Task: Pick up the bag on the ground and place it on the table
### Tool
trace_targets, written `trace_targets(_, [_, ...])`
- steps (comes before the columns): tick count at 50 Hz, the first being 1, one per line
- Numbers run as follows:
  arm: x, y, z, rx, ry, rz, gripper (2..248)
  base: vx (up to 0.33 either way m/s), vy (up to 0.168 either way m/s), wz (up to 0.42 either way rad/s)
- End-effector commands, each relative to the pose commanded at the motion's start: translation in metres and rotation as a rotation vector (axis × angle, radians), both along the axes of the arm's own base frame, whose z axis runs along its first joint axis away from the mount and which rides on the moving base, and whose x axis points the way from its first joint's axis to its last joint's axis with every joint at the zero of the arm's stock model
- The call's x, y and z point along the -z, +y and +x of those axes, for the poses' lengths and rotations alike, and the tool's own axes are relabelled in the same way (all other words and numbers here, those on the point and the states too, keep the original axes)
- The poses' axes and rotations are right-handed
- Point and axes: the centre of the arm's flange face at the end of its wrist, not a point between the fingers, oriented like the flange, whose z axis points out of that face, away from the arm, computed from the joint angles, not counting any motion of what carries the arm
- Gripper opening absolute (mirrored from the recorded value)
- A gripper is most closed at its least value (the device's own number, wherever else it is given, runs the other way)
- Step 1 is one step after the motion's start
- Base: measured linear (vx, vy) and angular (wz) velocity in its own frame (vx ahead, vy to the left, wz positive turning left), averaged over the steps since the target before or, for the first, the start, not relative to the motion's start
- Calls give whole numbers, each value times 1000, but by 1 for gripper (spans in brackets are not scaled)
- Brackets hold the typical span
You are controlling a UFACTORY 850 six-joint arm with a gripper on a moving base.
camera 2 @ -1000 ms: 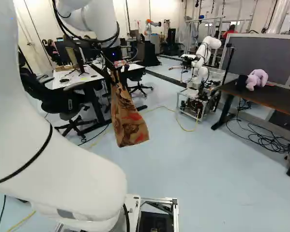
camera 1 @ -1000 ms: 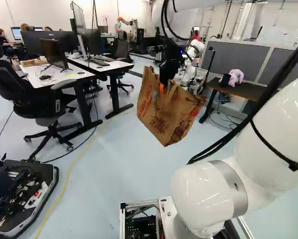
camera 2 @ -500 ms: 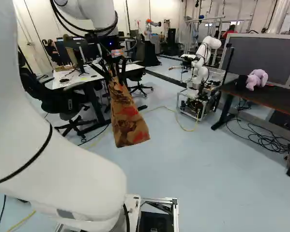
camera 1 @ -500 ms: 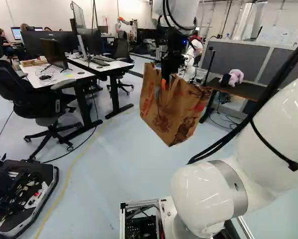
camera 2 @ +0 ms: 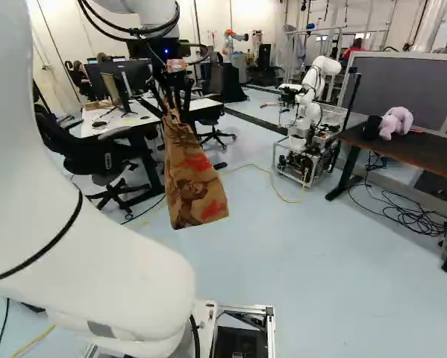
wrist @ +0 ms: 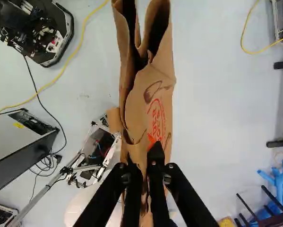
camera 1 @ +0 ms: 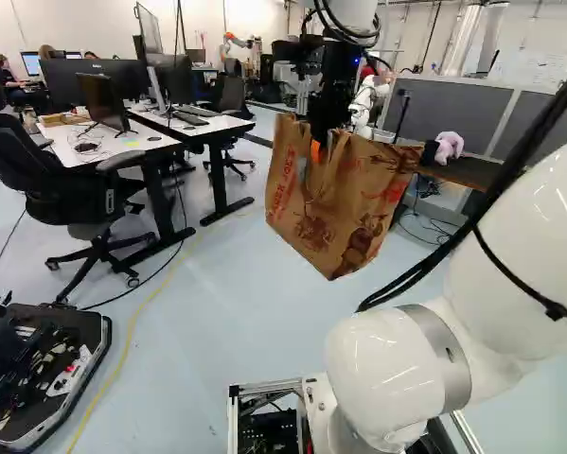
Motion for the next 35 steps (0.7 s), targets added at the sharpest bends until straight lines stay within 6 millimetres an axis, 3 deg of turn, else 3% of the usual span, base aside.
trace_targets(35, [0, 0, 0, 0, 8, 0, 21, 0, 2, 12])
